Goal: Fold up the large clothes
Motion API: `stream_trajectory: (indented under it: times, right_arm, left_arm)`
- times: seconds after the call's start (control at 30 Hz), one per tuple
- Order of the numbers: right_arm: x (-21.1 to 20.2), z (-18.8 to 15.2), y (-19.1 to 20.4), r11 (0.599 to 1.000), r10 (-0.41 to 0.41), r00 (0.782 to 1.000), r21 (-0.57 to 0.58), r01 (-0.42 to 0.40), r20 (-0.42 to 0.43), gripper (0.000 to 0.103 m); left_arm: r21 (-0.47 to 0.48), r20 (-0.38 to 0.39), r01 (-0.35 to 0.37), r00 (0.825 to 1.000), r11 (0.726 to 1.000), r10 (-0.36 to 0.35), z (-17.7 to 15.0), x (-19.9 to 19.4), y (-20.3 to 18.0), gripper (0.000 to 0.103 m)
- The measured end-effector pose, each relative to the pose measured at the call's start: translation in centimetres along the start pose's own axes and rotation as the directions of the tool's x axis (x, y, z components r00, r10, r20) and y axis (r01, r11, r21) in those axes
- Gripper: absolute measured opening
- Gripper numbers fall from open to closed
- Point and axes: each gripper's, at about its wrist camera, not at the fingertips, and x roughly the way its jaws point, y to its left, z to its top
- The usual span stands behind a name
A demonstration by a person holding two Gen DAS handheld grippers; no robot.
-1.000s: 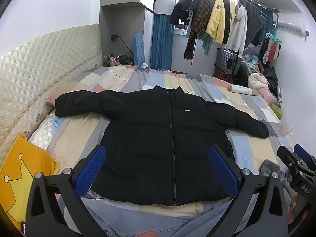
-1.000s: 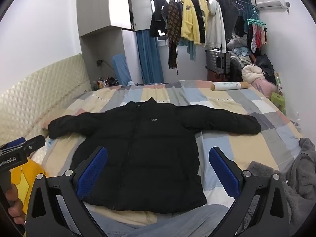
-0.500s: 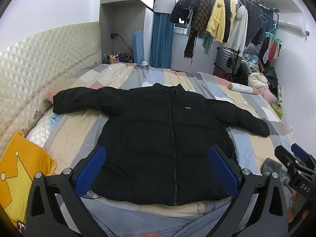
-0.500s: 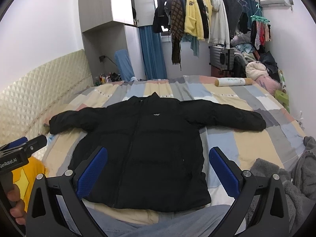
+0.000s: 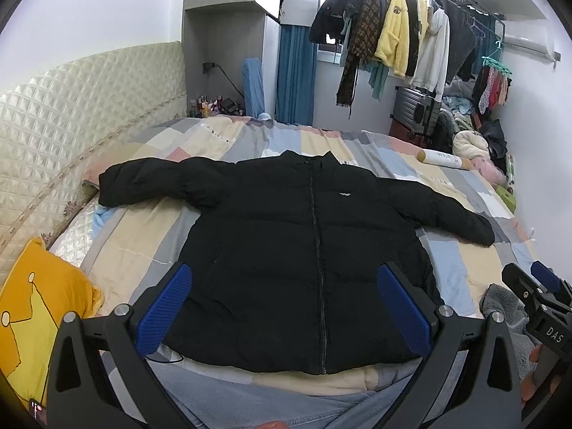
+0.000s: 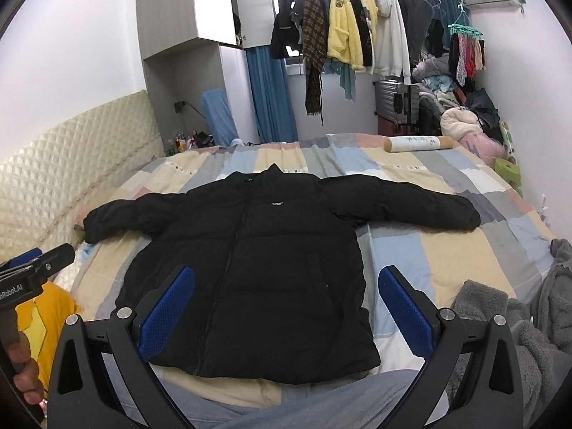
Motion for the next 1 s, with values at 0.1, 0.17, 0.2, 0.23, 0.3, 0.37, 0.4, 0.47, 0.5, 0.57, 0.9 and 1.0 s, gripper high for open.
stream_trajectory:
  times: [0.1, 0.17, 0.2, 0.23, 0.3, 0.37, 0.4, 0.47, 0.5, 0.57, 0.9, 1.0]
  right_arm:
    - [0.2, -0.2, -0.1, 1.0, 0.001, 1.0, -0.008, -0.001, -0.008, 0.103]
    - [0.3, -0.5, -0.3, 1.0, 0.002, 1.0, -0.013, -0.002, -0.012, 0.103]
    - [0.4, -0.6, -0.4, 1.0, 0.003, 1.0, -0.011, -0.003, -0.013, 0.103]
    - [0.4, -0.6, -0.4, 1.0, 0.007, 1.0, -0.008, -0.007, -0.016, 0.103]
    - [0.5, -0.7, -0.5, 1.0, 0.017, 1.0, -0.003, -0.017, -0.018, 0.103]
    - [0.6, -0.8, -0.4, 1.0, 0.016, 1.0, -0.005, -0.016, -0.018, 0.103]
    - [0.6, -0.9, -0.5, 1.0, 0.017, 1.0, -0.006, -0.017, -0.02, 0.103]
    - [0.6, -1.0, -0.6, 1.0, 0.02, 1.0, -0.005, -0.02, -0.021, 0.103]
    - [0.6, -1.0, -0.6, 1.0, 0.02, 1.0, -0.004, -0.02, -0.021, 0.103]
    - [0.6, -1.0, -0.6, 1.0, 0.022, 1.0, -0.004, -0.022, -0.022, 0.103]
    - [0.7, -1.4, -0.8, 1.0, 0.02, 1.0, 0.003, -0.02, -0.02, 0.103]
    - [0.8, -1.4, -0.9, 1.0, 0.021, 1.0, 0.007, -0.02, -0.02, 0.103]
  left_arm:
    - [0.001, 0.008, -0.004, 1.0, 1.0, 0.004, -0.5, -0.2, 0.1, 0.103]
    - [0.002, 0.008, -0.008, 1.0, 1.0, 0.008, -0.9, -0.2, 0.1, 0.103]
    - [0.003, 0.007, -0.008, 1.0, 1.0, 0.008, -0.9, -0.3, 0.1, 0.103]
    - [0.004, 0.006, -0.01, 1.0, 1.0, 0.01, -1.1, -0.3, 0.0, 0.103]
    - [0.004, 0.006, -0.012, 1.0, 1.0, 0.012, -1.3, -0.3, -0.1, 0.103]
    - [0.004, 0.005, -0.013, 1.0, 1.0, 0.013, -1.4, -0.3, 0.0, 0.103]
    - [0.002, 0.006, -0.015, 1.0, 1.0, 0.015, -1.5, -0.4, 0.0, 0.103]
    - [-0.007, 0.009, -0.013, 1.0, 1.0, 0.013, -1.7, -0.5, 0.1, 0.103]
    - [-0.01, 0.009, -0.012, 1.0, 1.0, 0.012, -1.8, -0.5, 0.2, 0.103]
    - [-0.014, 0.01, -0.015, 1.0, 1.0, 0.015, -1.7, -0.6, 0.3, 0.103]
    - [-0.02, 0.008, -0.02, 1.0, 1.0, 0.02, -1.6, -0.4, 0.4, 0.103]
    - [-0.02, 0.008, -0.02, 1.0, 1.0, 0.021, -1.6, -0.3, 0.3, 0.103]
